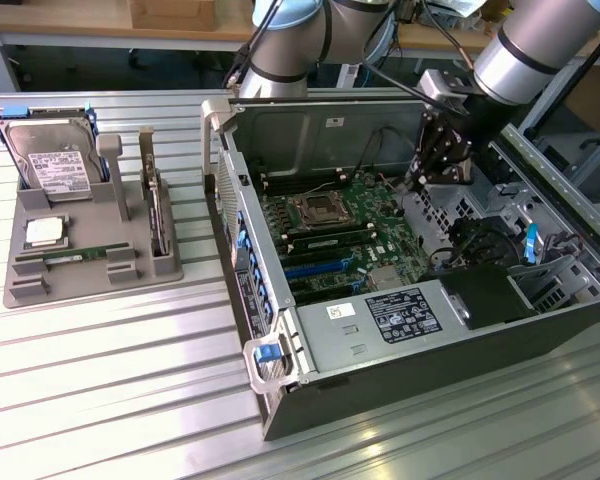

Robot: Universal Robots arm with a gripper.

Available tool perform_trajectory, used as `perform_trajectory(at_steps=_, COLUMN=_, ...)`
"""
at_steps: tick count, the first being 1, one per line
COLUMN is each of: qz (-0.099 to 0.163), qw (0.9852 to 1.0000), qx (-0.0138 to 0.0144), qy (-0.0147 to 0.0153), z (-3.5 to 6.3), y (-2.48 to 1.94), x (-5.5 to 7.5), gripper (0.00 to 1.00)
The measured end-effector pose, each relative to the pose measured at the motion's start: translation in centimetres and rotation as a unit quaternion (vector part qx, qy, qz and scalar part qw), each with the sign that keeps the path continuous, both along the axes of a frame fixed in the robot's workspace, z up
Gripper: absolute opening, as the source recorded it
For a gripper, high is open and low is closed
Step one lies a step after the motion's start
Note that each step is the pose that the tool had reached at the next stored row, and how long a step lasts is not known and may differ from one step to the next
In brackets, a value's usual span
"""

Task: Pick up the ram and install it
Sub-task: 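Press down the ram until it locks into place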

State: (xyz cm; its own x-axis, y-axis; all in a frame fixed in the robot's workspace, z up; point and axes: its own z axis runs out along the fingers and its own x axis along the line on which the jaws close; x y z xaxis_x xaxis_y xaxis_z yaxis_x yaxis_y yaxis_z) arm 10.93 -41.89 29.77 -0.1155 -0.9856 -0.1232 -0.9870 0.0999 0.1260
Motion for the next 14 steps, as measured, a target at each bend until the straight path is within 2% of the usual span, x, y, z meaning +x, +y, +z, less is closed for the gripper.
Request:
perform_trajectory(at_steps=3, qz=-0.046, qw=0.9989, qx=0.0000, qy=0.0000, z=0.00, y=0.00, x=0.00, gripper=0.10)
perform_trajectory(at_steps=5, qz=-0.071, qw=0.9975, qx=0.0000, qy=0.0000, z=0.00, y=0.00, x=0.00, gripper=0.10)
perform_trajectory(at_steps=7, qz=-0.102, qw=0.9947, qx=0.0000, qy=0.0000, z=0.00, y=0.00, x=0.00, gripper=0.10)
perform_trajectory(at_steps=9, qz=-0.125, qw=0.9922, qx=0.0000, qy=0.0000, z=0.00, y=0.00, x=0.00, gripper=0.10)
perform_trajectory(at_steps=11, qz=-0.140, qw=0.9902, qx=0.0000, qy=0.0000, z=0.00, y=0.00, x=0.00, gripper=0.10)
perform_trajectory(at_steps=14, qz=-0.175, qw=0.9846, qx=0.0000, qy=0.0000, z=0.00, y=0.00, x=0.00, gripper=0.10)
